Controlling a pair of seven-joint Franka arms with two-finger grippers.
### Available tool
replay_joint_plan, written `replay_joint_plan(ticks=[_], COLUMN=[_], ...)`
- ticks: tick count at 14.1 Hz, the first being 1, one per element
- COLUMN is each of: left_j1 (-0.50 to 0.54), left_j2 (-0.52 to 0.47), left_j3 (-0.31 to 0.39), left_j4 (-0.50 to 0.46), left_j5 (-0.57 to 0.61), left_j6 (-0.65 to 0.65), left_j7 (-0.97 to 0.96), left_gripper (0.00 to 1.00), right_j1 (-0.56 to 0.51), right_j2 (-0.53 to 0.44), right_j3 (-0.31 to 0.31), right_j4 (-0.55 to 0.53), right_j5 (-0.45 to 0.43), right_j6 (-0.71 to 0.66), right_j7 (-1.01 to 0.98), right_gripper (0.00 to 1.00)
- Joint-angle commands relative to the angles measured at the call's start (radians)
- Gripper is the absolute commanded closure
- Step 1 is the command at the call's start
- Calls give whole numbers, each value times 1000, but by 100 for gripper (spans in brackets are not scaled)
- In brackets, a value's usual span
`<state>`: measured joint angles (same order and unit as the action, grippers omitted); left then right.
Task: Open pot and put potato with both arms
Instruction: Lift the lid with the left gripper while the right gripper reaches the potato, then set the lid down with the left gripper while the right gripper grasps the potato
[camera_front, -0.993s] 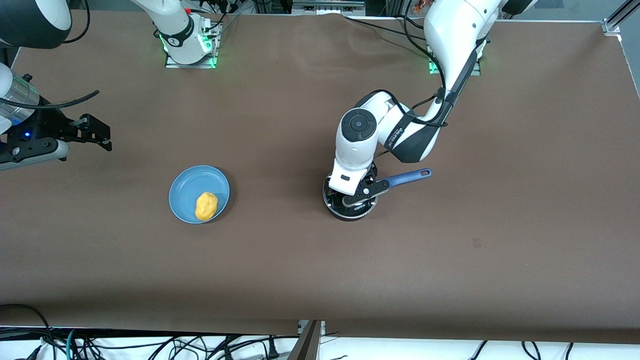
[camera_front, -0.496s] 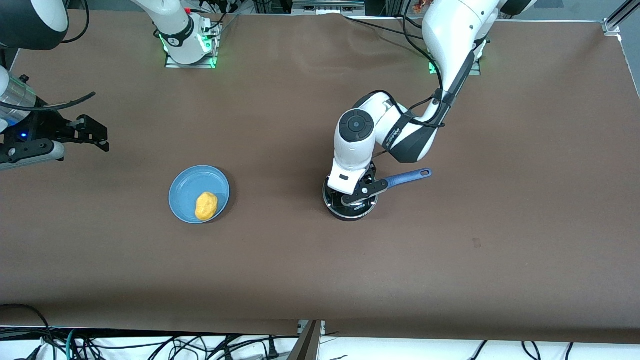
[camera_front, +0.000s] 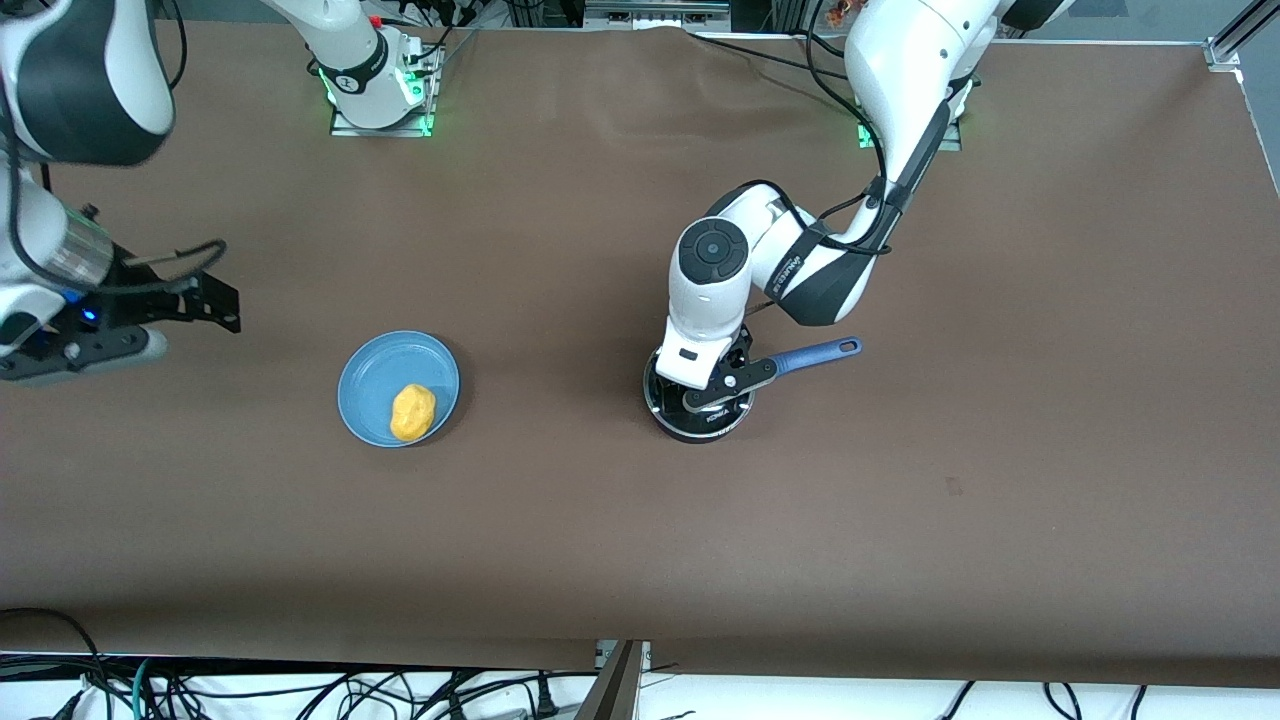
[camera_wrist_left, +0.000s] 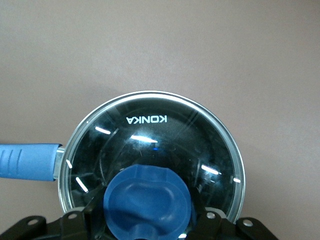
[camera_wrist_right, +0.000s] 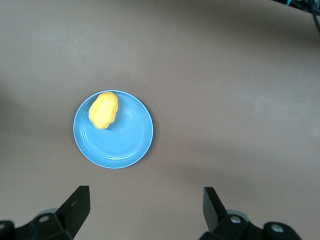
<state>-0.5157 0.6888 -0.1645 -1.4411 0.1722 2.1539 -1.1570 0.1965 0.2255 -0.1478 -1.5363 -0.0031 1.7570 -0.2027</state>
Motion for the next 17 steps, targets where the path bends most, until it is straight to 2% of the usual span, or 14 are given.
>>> replay_joint_plan(ticks=[1,3,5,6,7,8,9,12,14,17], left_j1=[38,100,184,234,293,351,397,411,413,424], left_j2=[-83,-127,-179,-216,-257,-290,-311,-327,-313,-279], left_j3=[-4,-15,-13,-13,-10,-1,38,242,347,433], left_j4=[-15,-15,-42,-85,-134,-177,-211,-283,-324,-433], left_j5=[13,-26,-88,-91,-95,-129,-185,-289,-290,-292], left_j6=[-28,-72,-94,-94,-94,-92,-92,-85,-47,133], left_j7=[17,147,325,430,568,720,881,1283,1443,1594], left_gripper=[46,46,46,46,46,46,46,46,46,45], right_j1=[-9,4,5,20,23,24,33,110,132,135], right_j2=[53,177,227,253,280,306,345,405,435,472], right_j3=[7,10,11,11,14,16,16,17,16,16], right_j4=[15,18,18,13,8,5,7,7,5,-11], right_j5=[6,-5,9,12,41,119,173,181,178,179], right_j6=[-2,44,96,116,145,174,208,306,340,380], right_j7=[3,0,-9,3,5,11,32,140,140,141], right_gripper=[0,0,0,0,0,0,0,0,0,0])
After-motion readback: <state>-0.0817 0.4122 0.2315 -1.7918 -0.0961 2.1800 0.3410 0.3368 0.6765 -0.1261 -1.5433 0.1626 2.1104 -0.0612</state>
